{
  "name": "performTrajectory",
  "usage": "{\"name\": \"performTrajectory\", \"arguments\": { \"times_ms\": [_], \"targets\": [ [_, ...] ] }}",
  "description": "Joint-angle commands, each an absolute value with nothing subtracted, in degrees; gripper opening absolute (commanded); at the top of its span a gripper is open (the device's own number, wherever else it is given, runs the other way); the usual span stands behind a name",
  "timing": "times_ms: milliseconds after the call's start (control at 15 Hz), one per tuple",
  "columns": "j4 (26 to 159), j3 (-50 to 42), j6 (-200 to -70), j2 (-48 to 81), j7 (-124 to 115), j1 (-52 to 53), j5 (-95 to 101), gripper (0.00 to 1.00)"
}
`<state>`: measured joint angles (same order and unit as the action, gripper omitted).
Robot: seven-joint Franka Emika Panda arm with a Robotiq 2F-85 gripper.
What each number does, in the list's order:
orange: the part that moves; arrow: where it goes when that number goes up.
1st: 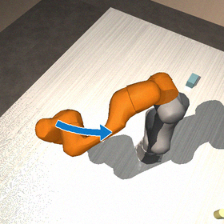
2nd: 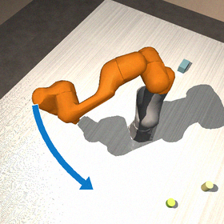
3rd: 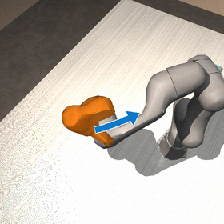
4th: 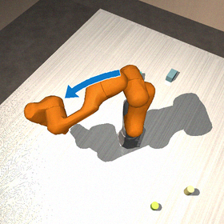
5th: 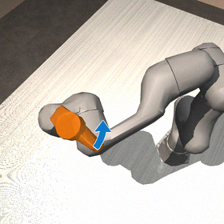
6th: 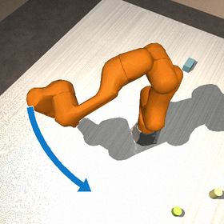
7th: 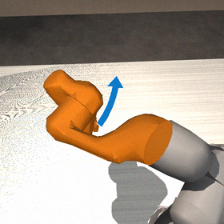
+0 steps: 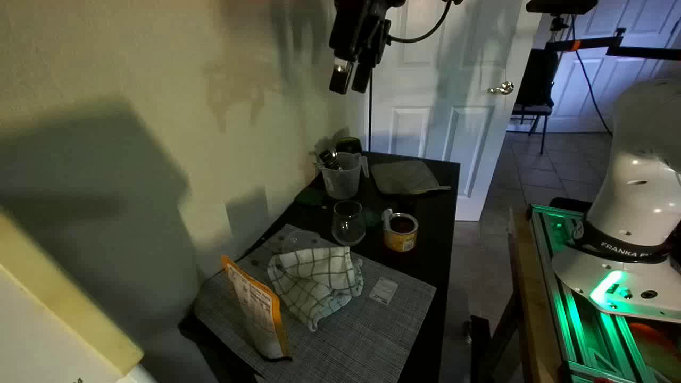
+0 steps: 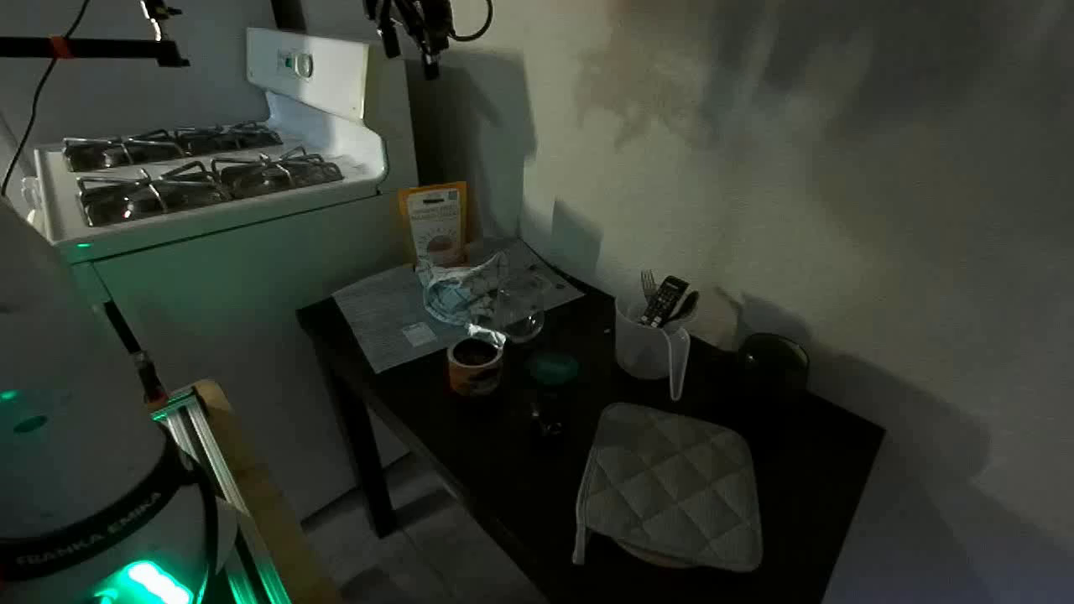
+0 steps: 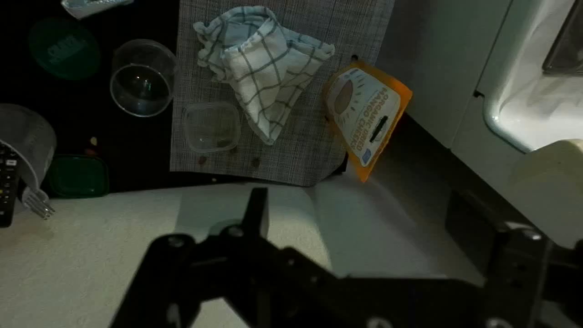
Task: Pick up the black remote from the clear measuring cup and put it on the gray oven mat
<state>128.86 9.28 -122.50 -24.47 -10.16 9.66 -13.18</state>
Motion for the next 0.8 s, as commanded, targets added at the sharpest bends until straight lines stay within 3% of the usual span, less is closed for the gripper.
{"name": "performTrajectory", "arguments": {
  "times_ms": [0,733],
  "targets": [
    [128.74,9.43,-122.36,-24.45,-10.12,9.48,-13.24,1.0],
    [130.36,7.77,-126.8,-20.89,-7.25,6.66,-9.46,1.0]
  ]
}}
